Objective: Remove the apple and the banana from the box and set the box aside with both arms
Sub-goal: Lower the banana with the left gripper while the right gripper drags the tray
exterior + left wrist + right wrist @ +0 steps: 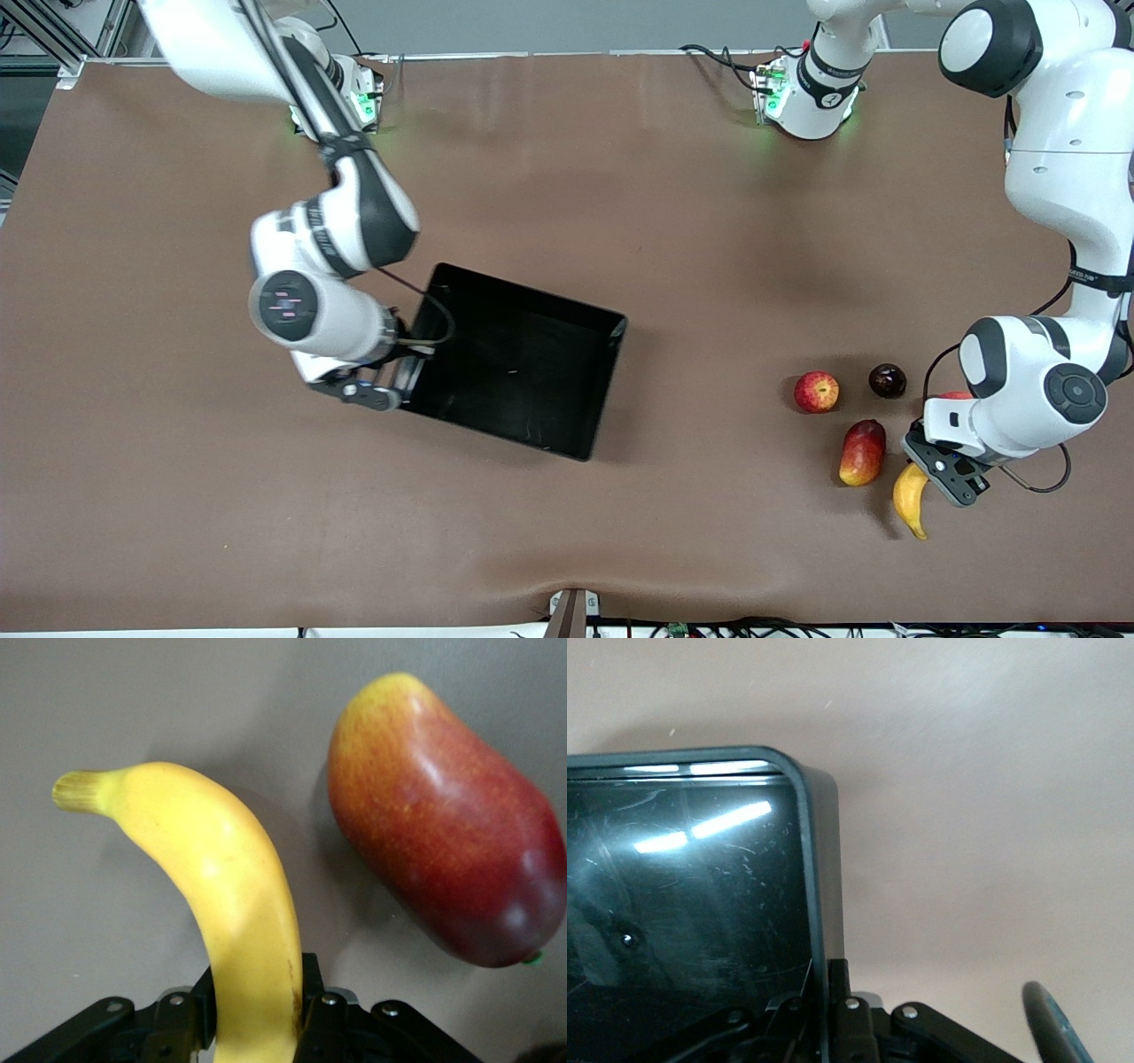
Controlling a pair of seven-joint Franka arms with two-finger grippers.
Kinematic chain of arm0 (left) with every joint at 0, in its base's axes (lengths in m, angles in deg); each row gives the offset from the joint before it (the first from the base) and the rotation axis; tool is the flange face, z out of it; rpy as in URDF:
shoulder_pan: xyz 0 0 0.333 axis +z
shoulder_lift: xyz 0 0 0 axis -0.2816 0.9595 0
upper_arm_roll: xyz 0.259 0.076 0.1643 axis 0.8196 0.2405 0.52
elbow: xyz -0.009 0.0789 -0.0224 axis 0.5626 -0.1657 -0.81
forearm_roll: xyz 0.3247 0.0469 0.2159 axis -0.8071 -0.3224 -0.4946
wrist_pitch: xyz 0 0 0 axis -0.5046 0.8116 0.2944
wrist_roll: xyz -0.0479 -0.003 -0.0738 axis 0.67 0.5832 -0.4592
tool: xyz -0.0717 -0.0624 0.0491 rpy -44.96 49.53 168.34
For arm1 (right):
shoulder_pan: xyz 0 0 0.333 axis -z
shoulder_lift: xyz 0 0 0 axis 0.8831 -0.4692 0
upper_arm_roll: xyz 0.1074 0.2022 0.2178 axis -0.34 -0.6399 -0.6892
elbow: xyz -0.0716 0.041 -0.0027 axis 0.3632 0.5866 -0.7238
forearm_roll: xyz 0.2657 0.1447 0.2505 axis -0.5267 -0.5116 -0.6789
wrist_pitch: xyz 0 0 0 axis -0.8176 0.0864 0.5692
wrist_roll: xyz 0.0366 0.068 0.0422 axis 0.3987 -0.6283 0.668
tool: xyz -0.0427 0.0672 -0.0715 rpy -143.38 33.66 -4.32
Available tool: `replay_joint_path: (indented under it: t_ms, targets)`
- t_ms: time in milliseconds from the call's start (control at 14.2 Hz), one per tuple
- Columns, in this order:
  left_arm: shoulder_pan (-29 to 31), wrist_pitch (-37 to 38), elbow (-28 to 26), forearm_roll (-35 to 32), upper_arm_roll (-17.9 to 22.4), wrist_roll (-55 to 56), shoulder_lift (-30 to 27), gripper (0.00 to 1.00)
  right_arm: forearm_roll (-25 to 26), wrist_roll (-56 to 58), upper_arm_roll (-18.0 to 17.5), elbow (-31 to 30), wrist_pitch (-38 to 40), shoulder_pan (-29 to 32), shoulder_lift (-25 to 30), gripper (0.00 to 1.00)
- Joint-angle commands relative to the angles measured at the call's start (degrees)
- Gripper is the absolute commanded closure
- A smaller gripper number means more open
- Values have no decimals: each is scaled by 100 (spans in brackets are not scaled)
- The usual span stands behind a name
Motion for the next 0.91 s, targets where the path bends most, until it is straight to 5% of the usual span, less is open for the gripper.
replay_joint_path:
  t_ms: [0, 632, 702, 842]
  targets:
    - [-25, -40, 129, -42, 20, 36, 143, 100, 17, 808, -107, -192, 253, 795, 449, 100]
    - [-25, -391, 138, -77, 73, -8, 231, 80, 17, 3558, -107, -938, 273, 3027, 643, 100]
    - [-25, -496, 138, -68, 82, 1, 257, 61, 17, 3901, -107, -1009, 176, 3221, 617, 100]
    - [-25, -602, 147, -25, 82, 71, 301, 0, 17, 4404, -116, -1080, -113, 3573, 555, 100]
